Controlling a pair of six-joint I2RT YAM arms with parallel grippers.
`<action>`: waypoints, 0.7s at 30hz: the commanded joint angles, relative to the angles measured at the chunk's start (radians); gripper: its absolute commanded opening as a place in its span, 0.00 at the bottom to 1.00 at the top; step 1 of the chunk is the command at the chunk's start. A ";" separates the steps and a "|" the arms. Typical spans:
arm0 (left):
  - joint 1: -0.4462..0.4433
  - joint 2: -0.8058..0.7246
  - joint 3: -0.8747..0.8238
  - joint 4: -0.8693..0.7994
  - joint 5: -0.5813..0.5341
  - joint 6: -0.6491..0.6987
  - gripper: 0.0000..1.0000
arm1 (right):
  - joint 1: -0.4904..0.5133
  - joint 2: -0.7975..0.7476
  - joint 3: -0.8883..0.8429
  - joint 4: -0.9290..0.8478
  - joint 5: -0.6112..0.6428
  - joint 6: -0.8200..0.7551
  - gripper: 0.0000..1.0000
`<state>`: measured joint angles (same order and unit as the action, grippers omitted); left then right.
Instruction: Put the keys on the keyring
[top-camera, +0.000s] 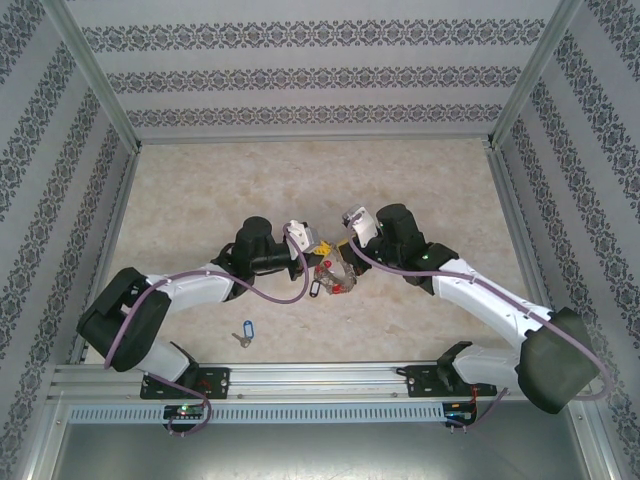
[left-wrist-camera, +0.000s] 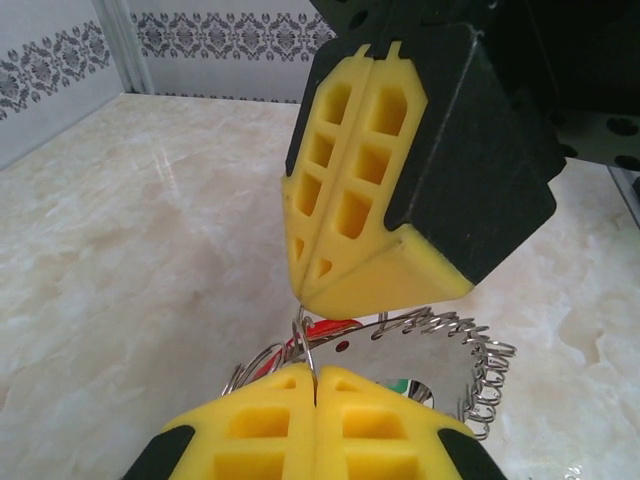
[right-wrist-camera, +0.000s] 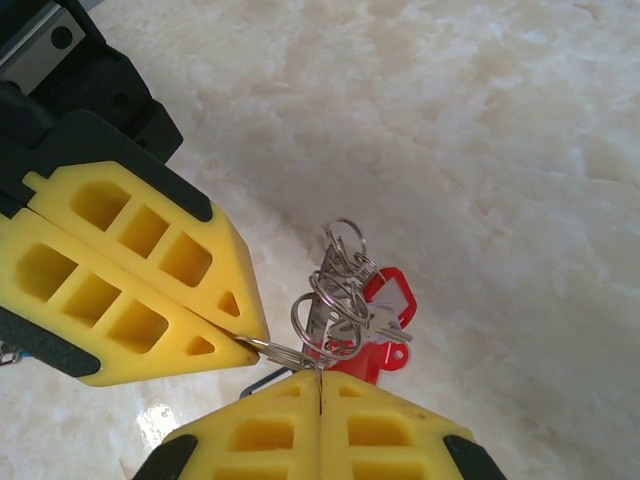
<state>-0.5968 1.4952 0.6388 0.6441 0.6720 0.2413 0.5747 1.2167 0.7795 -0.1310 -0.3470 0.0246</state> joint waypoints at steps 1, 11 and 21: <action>-0.018 0.005 -0.020 0.121 0.006 -0.034 0.00 | -0.027 0.015 -0.023 0.005 0.004 0.015 0.00; -0.023 -0.009 -0.035 0.103 0.021 -0.032 0.00 | -0.044 -0.009 -0.015 0.002 -0.039 0.007 0.07; -0.024 -0.020 -0.026 0.090 0.055 -0.014 0.00 | -0.084 -0.072 0.010 -0.040 -0.082 -0.093 0.26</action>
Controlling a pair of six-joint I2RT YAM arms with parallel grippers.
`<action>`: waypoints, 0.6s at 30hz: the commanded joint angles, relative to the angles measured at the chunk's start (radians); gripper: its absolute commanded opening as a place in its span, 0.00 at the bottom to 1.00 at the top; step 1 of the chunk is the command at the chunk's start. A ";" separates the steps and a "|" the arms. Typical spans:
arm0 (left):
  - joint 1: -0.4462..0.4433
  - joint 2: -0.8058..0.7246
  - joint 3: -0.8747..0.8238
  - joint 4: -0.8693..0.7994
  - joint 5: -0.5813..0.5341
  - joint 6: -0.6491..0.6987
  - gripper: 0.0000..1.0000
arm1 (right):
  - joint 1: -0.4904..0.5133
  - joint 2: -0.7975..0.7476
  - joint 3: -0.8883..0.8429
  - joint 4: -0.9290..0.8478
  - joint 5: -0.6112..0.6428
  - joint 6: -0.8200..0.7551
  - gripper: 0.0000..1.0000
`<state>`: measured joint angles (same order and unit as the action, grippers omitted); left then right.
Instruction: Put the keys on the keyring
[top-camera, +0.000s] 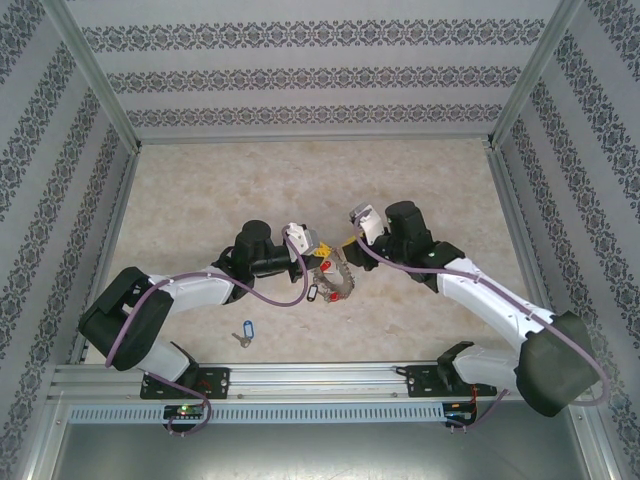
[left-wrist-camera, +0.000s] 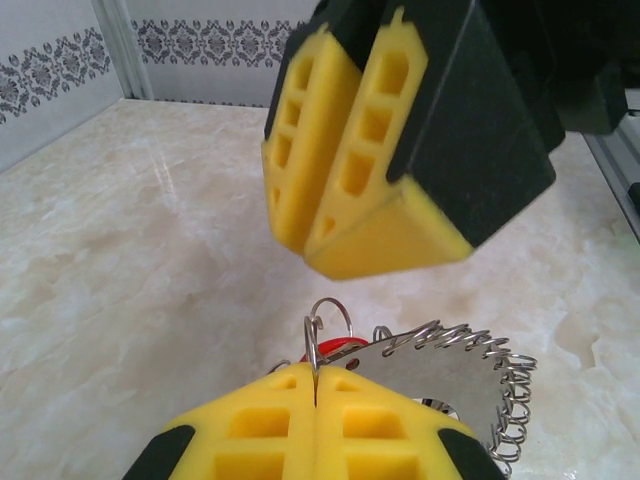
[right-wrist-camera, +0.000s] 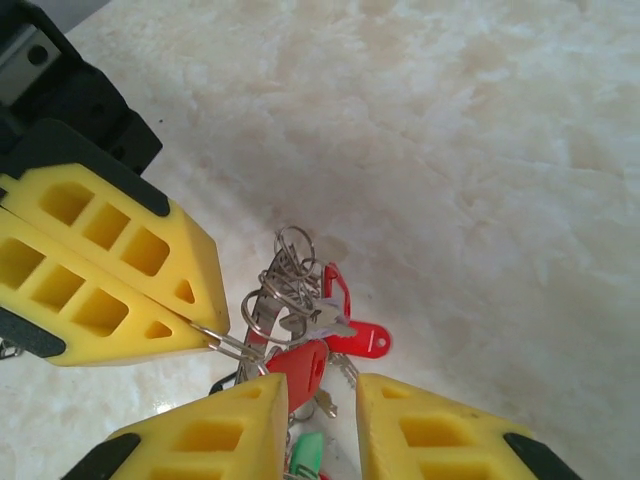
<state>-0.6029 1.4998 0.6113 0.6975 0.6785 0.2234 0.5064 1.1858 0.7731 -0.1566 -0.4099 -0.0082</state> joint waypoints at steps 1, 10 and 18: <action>-0.017 -0.027 0.005 0.032 0.059 0.006 0.00 | -0.025 -0.048 0.020 -0.024 -0.034 -0.092 0.26; -0.017 -0.041 0.072 -0.114 0.193 0.102 0.00 | -0.054 -0.044 0.037 -0.172 -0.345 -0.507 0.35; -0.018 -0.067 0.074 -0.171 0.202 0.134 0.00 | -0.048 -0.035 0.042 -0.170 -0.333 -0.562 0.34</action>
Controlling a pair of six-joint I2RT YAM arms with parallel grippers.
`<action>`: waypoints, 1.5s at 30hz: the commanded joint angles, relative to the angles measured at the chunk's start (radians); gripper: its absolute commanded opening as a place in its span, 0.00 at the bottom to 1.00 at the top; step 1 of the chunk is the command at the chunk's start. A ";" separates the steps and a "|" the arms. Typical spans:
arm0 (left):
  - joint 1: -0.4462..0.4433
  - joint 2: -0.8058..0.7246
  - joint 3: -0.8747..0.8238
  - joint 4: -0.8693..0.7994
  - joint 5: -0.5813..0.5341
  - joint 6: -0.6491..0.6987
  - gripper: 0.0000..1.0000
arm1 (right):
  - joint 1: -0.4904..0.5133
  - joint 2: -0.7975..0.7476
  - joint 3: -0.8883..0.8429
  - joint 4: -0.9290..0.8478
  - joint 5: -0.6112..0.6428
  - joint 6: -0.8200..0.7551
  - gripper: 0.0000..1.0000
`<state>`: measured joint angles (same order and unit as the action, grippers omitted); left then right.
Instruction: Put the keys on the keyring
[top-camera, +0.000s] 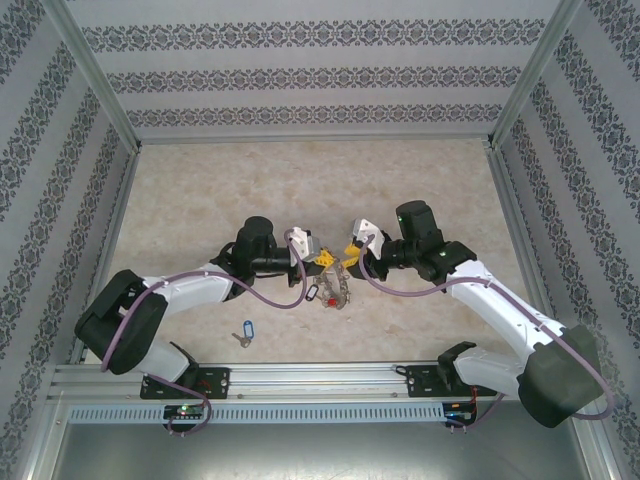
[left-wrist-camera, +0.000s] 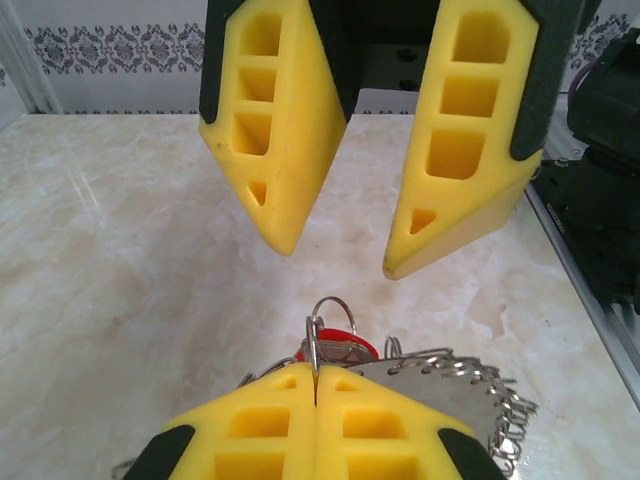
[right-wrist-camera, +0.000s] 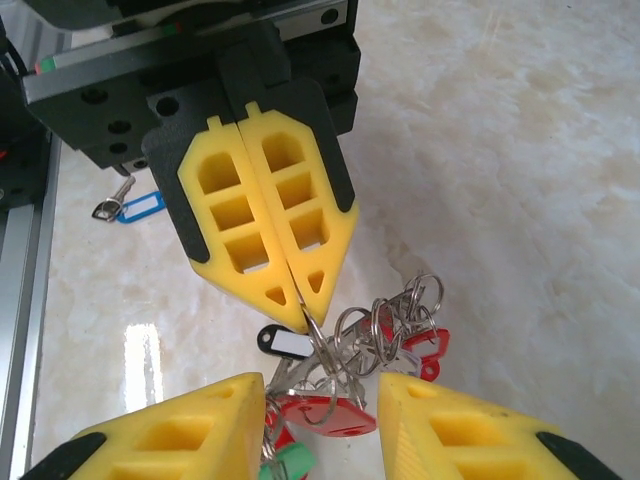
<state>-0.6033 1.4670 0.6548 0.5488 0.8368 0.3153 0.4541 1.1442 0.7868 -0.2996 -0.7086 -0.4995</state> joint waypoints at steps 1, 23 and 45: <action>-0.016 -0.038 0.029 -0.026 0.041 0.042 0.00 | 0.006 0.012 0.033 -0.026 -0.026 -0.067 0.34; -0.017 -0.027 0.049 -0.043 0.052 0.038 0.00 | 0.041 0.108 0.058 -0.018 -0.021 -0.070 0.29; -0.017 -0.037 0.130 -0.269 0.052 0.164 0.11 | 0.079 0.043 0.092 -0.095 0.116 -0.138 0.03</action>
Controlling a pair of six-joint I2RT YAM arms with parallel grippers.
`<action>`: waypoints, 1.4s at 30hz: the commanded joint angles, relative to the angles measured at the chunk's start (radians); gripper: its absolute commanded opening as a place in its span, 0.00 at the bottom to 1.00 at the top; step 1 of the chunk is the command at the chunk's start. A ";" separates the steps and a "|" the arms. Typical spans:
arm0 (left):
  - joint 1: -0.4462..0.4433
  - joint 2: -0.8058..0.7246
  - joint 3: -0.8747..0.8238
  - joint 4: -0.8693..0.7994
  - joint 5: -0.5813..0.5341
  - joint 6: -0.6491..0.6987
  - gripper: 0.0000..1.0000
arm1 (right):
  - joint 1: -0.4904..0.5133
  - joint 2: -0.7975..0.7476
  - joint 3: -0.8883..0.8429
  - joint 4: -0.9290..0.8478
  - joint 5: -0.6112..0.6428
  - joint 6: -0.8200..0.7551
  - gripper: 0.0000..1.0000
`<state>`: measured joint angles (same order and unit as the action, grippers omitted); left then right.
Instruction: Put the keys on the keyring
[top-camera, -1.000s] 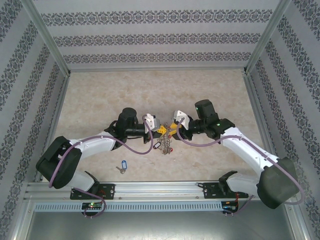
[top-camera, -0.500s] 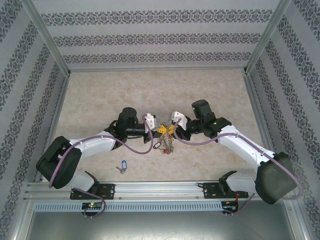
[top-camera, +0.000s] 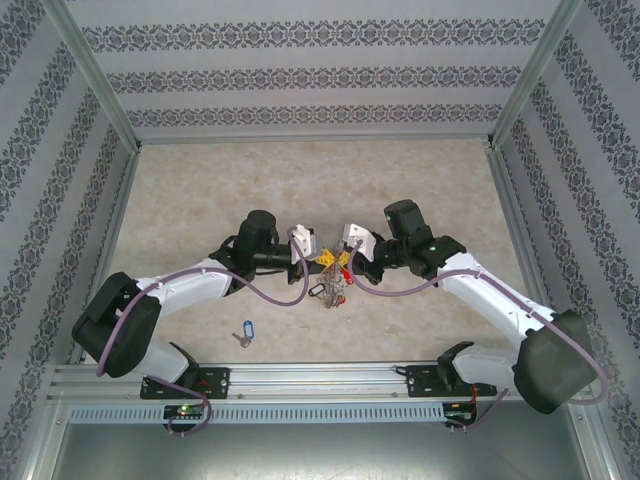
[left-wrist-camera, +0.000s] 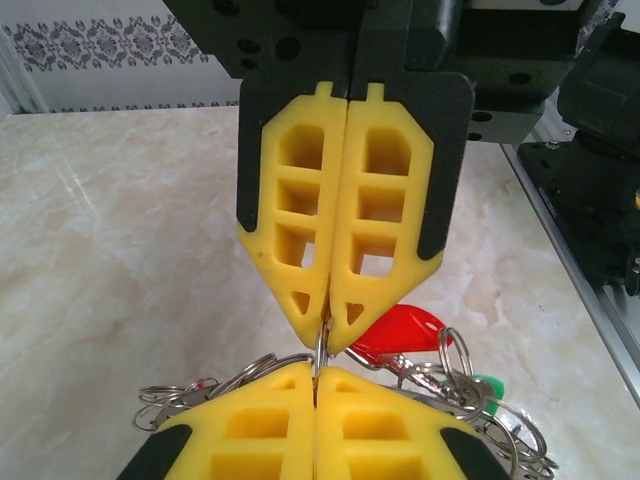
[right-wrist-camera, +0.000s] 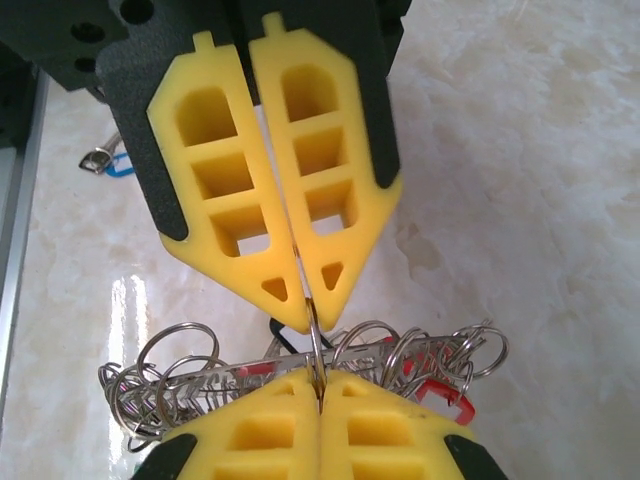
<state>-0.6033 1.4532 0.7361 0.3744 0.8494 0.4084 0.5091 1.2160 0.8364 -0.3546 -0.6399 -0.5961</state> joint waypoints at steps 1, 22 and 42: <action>-0.016 -0.027 0.055 -0.115 0.037 0.079 0.11 | 0.032 -0.030 0.047 -0.049 0.065 -0.045 0.03; -0.018 -0.021 0.164 -0.346 0.051 0.202 0.21 | 0.093 -0.026 0.108 -0.089 0.142 -0.043 0.02; -0.025 0.027 0.207 -0.422 0.041 0.254 0.15 | 0.094 -0.031 0.097 -0.055 0.123 -0.008 0.03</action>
<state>-0.6144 1.4689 0.9169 0.0051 0.8806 0.6235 0.5938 1.2037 0.9043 -0.4534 -0.4942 -0.6239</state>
